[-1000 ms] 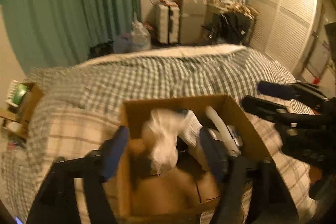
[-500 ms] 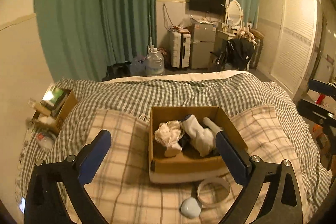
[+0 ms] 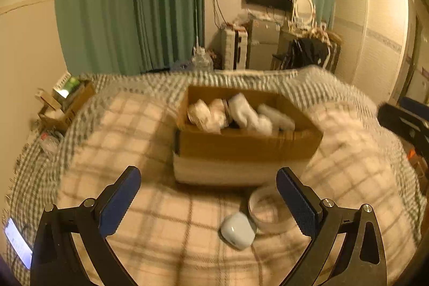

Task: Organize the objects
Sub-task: 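Grasp the white earbud case with the left tool while the right tool grasps the paper ring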

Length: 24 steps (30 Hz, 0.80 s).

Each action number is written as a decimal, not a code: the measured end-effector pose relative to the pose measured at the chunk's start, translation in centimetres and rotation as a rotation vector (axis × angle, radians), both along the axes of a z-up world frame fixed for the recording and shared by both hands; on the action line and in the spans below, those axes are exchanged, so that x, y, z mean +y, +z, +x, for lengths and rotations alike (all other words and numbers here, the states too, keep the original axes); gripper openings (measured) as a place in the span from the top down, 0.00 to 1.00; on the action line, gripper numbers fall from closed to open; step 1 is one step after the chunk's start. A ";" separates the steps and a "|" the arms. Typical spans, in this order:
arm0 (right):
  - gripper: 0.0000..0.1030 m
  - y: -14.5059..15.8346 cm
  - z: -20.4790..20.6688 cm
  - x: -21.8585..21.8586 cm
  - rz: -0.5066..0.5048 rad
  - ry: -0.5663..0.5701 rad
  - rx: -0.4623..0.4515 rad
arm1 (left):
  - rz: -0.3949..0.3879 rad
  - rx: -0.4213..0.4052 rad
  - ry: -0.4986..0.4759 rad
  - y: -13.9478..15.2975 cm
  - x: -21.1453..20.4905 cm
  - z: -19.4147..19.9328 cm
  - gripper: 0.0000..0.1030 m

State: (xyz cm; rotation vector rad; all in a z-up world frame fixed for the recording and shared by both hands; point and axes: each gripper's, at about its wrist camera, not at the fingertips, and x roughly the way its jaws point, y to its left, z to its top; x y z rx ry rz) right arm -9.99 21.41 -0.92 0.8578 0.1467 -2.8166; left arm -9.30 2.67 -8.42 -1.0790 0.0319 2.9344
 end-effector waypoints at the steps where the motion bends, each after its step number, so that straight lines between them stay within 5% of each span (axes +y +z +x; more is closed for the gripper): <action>1: 0.00 -1.3 -0.3 0.1 -0.004 -0.011 -0.016 | -0.009 -0.016 -0.007 -1.0 0.4 0.1 0.00; 5: 0.00 -6.1 -1.5 0.0 0.007 -0.020 -0.106 | -0.046 -0.106 -0.036 -5.1 1.5 -0.1 0.00; 10: 0.00 -9.4 -2.1 -0.5 0.022 -0.013 -0.180 | -0.051 -0.149 -0.040 -7.0 1.6 0.0 0.03; 13: 0.00 -9.4 -2.3 -0.3 0.011 -0.019 -0.184 | -0.076 -0.224 -0.081 -8.8 2.5 -0.5 0.16; 16: 0.00 -9.5 -2.4 0.2 -0.008 -0.032 -0.188 | -0.131 -0.259 -0.124 -9.8 3.9 -0.9 0.19; 20: 0.00 -9.5 -2.3 0.0 -0.006 -0.050 -0.184 | -0.114 -0.284 -0.204 -10.3 4.7 -0.9 0.50; 24: 0.00 -9.1 -1.9 0.0 -0.006 -0.066 -0.152 | -0.062 -0.279 -0.196 -9.7 4.0 -0.6 0.51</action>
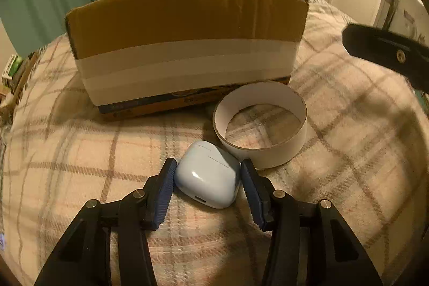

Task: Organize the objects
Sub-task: 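Grasp the white earbud case with the left tool while the right tool grasps the paper ring, then lower the earbud case and paper ring into the box and open both tools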

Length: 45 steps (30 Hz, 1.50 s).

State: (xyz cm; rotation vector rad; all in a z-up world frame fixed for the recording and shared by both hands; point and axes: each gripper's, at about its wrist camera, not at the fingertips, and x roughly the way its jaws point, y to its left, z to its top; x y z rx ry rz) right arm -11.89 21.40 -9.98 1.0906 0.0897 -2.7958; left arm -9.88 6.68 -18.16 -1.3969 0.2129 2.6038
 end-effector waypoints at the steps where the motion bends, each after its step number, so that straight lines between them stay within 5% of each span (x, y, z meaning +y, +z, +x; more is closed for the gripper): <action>1: 0.00 0.1 0.0 0.0 -0.001 0.000 0.002 | 0.012 0.006 0.011 0.3 -0.3 0.1 0.51; 11: 0.00 -0.6 0.1 -4.1 0.055 0.164 -0.043 | 0.135 0.150 0.250 6.1 -6.7 1.8 0.52; 22: 0.01 -6.4 -2.3 -9.1 0.198 0.278 -0.237 | 0.161 0.129 0.267 4.6 -9.3 -0.1 0.52; 28: 0.24 -7.3 -2.3 -8.6 0.176 0.276 -0.263 | 0.180 0.140 0.270 4.5 -9.1 0.4 0.52; 30: 0.25 -7.2 -2.0 -8.7 0.181 0.277 -0.257 | 0.177 0.146 0.272 4.6 -9.1 0.6 0.52; 45: 0.26 2.5 4.6 -5.8 0.021 0.247 -0.007 | 0.198 0.216 0.254 9.2 -7.9 3.1 0.52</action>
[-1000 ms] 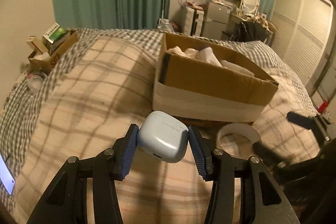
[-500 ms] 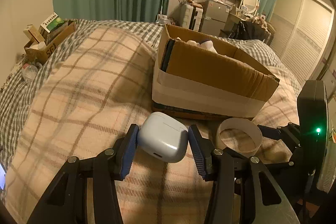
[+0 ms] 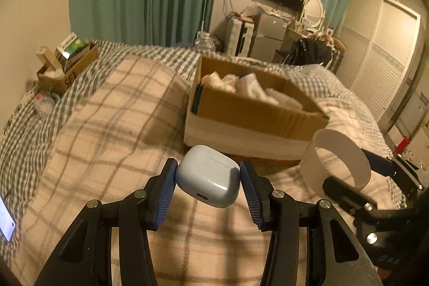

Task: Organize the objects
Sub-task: 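Lower the earbud case and paper ring into the box and open both tools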

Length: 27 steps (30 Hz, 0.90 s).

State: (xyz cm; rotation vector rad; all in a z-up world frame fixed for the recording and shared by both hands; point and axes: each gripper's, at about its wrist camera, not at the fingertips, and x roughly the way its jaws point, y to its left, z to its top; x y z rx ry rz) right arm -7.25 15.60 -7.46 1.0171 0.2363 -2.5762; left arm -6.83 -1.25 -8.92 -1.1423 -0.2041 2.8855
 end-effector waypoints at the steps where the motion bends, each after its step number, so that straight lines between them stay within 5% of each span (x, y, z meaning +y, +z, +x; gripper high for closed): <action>1: 0.26 0.9 0.2 0.2 -0.009 -0.001 0.013 | 0.002 0.013 -0.008 0.8 0.2 0.1 0.52; 8: 0.26 6.9 -0.2 1.6 -0.038 0.004 0.100 | 0.010 0.070 -0.080 5.7 1.3 -1.5 0.53; 17: 0.26 13.7 -6.3 2.4 -0.093 0.006 0.163 | -0.036 0.126 -0.126 11.6 2.6 -8.4 0.53; 22: 0.26 15.2 -11.9 2.2 -0.139 -0.001 0.139 | -0.084 0.127 -0.129 12.4 3.3 -13.1 0.53; 27: 0.26 13.7 -16.9 2.1 -0.148 -0.026 0.102 | -0.071 0.097 -0.162 10.2 3.3 -16.6 0.53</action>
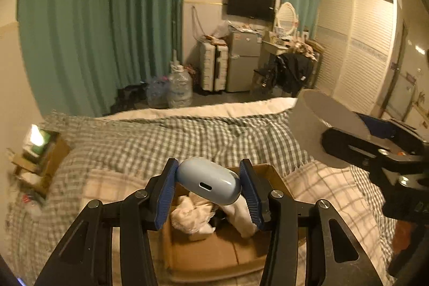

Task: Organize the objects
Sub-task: 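Lower the earbud case and paper ring into the box and open both tools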

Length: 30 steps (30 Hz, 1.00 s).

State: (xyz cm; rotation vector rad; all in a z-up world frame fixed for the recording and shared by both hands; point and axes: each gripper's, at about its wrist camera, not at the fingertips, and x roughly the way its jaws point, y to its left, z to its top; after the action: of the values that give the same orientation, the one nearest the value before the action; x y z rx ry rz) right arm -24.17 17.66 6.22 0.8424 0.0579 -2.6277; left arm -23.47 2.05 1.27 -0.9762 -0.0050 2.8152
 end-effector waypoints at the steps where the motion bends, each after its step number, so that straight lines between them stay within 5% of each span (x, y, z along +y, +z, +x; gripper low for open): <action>1: 0.26 -0.9 -0.9 -0.1 -0.005 0.002 -0.019 | -0.001 -0.019 -0.007 -0.9 -0.1 -0.7 0.53; 10: 0.26 -11.1 -5.8 -0.9 0.068 -0.015 -0.149 | 0.031 -0.179 -0.019 -9.3 -1.0 -5.2 0.54; 17: 0.24 -14.8 -7.4 -0.8 0.054 0.000 -0.191 | -0.024 -0.194 -0.036 -11.4 -0.4 -5.5 0.53; 19: 0.19 -14.8 -7.1 -0.5 0.043 -0.013 -0.187 | -0.033 -0.173 -0.060 -11.0 -0.1 -5.1 0.50; 20: 0.12 -14.5 -6.8 -0.2 0.032 -0.020 -0.172 | -0.058 -0.159 -0.058 -10.7 0.2 -4.7 0.44; 23: 0.11 -12.7 -5.7 0.9 0.007 -0.048 -0.146 | -0.090 -0.120 -0.038 -9.3 0.4 -3.5 0.24; 27: 0.07 -8.7 -3.4 2.4 -0.005 -0.094 -0.091 | -0.069 -0.084 -0.027 -6.0 0.6 -1.9 0.22; 30: 0.02 -5.1 -0.8 3.8 0.014 -0.145 -0.032 | -0.077 -0.027 -0.019 -2.8 1.0 0.0 0.08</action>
State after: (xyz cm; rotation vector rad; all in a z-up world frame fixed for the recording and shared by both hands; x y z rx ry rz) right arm -25.01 21.46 1.09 0.9251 0.0065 -2.7505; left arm -23.48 3.08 -1.54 -1.0253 0.1092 2.8038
